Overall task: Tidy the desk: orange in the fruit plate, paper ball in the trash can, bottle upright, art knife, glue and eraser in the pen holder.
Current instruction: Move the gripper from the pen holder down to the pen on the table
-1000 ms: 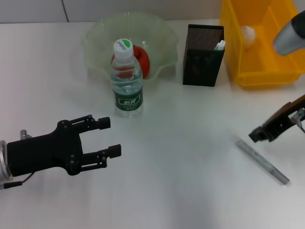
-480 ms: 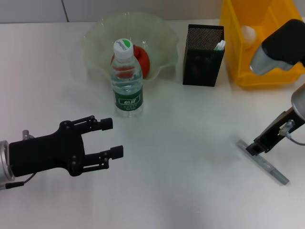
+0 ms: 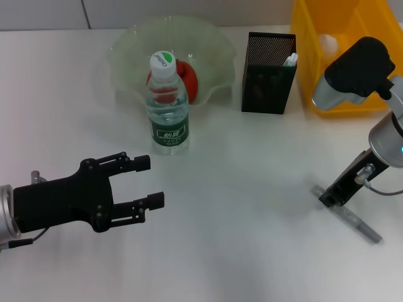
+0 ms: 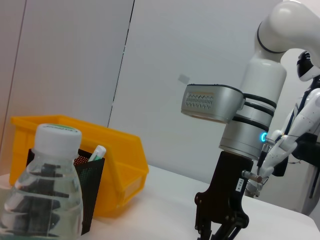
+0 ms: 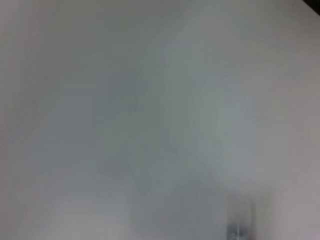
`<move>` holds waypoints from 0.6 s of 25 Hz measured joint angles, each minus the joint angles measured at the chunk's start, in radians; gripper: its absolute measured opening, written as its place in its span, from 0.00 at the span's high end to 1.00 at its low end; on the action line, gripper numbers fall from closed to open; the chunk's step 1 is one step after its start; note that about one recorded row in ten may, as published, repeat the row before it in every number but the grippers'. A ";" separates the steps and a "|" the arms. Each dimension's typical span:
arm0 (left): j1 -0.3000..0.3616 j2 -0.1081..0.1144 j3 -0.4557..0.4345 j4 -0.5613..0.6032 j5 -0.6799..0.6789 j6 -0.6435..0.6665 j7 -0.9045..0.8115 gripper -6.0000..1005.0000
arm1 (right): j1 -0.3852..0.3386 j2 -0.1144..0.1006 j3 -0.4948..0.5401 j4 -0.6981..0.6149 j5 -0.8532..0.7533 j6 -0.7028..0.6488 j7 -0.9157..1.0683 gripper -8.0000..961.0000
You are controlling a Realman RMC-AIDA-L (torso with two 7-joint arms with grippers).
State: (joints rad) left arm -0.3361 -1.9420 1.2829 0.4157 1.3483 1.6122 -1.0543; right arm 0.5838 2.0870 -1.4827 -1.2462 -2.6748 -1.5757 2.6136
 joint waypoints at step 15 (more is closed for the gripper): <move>0.005 0.000 -0.004 0.000 0.000 0.000 0.004 0.24 | -0.039 -0.001 0.121 -0.139 0.039 -0.006 -0.041 0.92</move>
State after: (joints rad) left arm -0.3315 -1.9415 1.2792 0.4157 1.3483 1.6121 -1.0507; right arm 0.5452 2.0859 -1.3614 -1.3850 -2.6353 -1.5817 2.5724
